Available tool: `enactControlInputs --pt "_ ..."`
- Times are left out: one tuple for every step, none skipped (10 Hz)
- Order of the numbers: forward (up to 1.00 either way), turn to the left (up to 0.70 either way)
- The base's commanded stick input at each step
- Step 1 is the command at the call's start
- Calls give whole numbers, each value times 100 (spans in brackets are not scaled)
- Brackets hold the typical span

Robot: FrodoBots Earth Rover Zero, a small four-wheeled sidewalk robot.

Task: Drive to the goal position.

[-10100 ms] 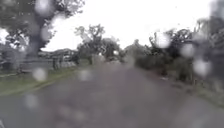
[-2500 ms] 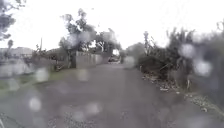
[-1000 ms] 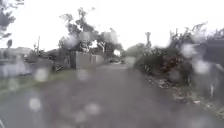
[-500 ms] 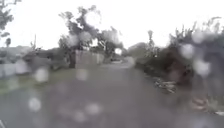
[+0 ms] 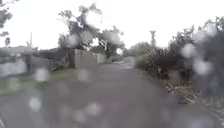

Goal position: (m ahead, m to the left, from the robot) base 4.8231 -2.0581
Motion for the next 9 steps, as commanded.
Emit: enactControlInputs --pt "100 -36" --pt "100 -40" --pt "100 -40" --pt "100 -40" --pt "100 -25" --pt "100 -15" --pt "100 -5" --pt "100 0" --pt "100 0"
